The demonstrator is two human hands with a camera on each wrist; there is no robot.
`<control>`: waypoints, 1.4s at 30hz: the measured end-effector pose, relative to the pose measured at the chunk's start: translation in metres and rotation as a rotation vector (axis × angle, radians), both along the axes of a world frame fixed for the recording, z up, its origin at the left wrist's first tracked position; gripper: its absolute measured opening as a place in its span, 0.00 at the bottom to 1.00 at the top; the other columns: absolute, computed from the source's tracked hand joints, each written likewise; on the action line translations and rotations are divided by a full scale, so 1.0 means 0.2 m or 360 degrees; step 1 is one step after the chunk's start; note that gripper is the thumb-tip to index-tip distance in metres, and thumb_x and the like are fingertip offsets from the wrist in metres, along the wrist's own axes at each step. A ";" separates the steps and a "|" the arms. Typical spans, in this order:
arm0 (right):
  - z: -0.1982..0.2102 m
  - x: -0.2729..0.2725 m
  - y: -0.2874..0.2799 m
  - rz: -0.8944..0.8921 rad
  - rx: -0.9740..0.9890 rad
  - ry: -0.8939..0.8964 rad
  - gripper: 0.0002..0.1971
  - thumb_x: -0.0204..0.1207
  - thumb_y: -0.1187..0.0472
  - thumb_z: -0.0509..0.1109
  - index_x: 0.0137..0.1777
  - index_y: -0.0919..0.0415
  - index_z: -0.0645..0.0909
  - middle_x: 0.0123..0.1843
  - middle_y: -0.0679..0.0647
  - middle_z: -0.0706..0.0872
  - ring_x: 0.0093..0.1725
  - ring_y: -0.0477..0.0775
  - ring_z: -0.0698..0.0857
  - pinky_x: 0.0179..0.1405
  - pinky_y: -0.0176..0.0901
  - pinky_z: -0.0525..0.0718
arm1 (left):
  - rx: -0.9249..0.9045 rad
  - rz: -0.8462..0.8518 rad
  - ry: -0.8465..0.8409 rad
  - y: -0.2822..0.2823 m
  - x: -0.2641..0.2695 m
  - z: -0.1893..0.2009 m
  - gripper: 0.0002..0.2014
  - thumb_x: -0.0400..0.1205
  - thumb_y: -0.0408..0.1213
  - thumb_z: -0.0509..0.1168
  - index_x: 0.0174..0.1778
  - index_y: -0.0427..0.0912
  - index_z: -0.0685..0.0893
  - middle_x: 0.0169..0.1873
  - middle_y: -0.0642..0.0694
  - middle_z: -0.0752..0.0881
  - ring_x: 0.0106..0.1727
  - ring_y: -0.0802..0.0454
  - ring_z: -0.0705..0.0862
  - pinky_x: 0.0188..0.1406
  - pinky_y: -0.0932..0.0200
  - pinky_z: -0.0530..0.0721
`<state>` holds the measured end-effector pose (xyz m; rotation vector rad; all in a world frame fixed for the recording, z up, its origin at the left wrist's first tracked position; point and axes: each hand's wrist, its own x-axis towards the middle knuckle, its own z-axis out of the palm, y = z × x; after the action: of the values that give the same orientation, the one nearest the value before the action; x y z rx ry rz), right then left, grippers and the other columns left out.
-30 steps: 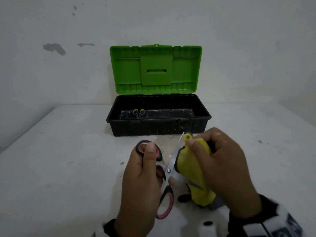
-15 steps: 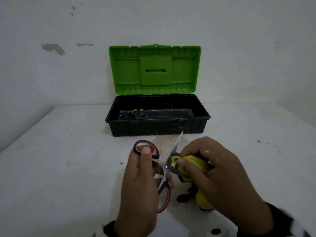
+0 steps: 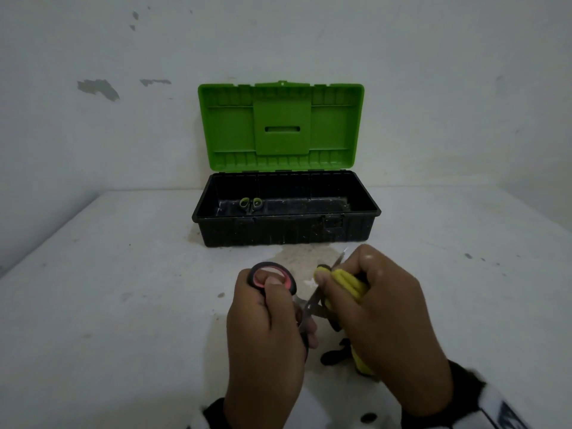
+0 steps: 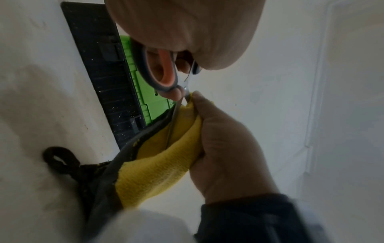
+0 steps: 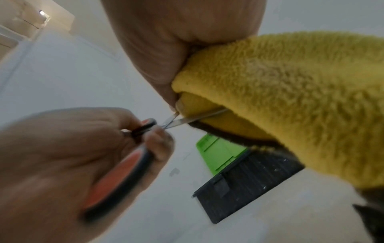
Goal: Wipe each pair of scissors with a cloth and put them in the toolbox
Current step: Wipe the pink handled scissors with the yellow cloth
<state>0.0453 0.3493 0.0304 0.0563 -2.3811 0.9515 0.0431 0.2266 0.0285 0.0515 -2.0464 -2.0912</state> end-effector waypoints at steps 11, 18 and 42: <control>0.02 -0.12 0.18 -0.0304 -0.0230 0.0019 0.16 0.74 0.54 0.77 0.30 0.57 0.76 0.28 0.47 0.81 0.36 0.39 0.80 0.30 0.22 0.73 | 0.0264 -0.0174 -0.0319 -0.05 -0.03 -0.01 0.14 0.89 0.39 0.51 0.48 0.34 0.77 0.30 0.32 0.80 0.19 0.46 0.81 0.15 0.61 0.79; 0.08 -0.05 0.28 -0.0237 -0.0453 0.0052 0.10 0.74 0.49 0.76 0.35 0.52 0.85 0.35 0.41 0.87 0.35 0.38 0.83 0.28 0.26 0.73 | 0.0211 -0.0012 -0.0274 -0.10 -0.11 0.00 0.10 0.88 0.38 0.53 0.47 0.43 0.78 0.32 0.34 0.80 0.25 0.45 0.82 0.21 0.54 0.85; 0.04 -0.03 0.10 0.0086 -0.0356 -0.0106 0.17 0.66 0.51 0.83 0.27 0.56 0.80 0.29 0.49 0.84 0.28 0.46 0.82 0.24 0.26 0.75 | 0.0342 -0.0382 -0.0672 -0.09 -0.12 0.02 0.15 0.86 0.40 0.55 0.53 0.31 0.79 0.30 0.34 0.78 0.21 0.42 0.79 0.21 0.55 0.79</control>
<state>0.0390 0.3687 0.0391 0.0040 -2.3271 1.2578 0.0184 0.2087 0.0317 0.3221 -2.1239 -2.6321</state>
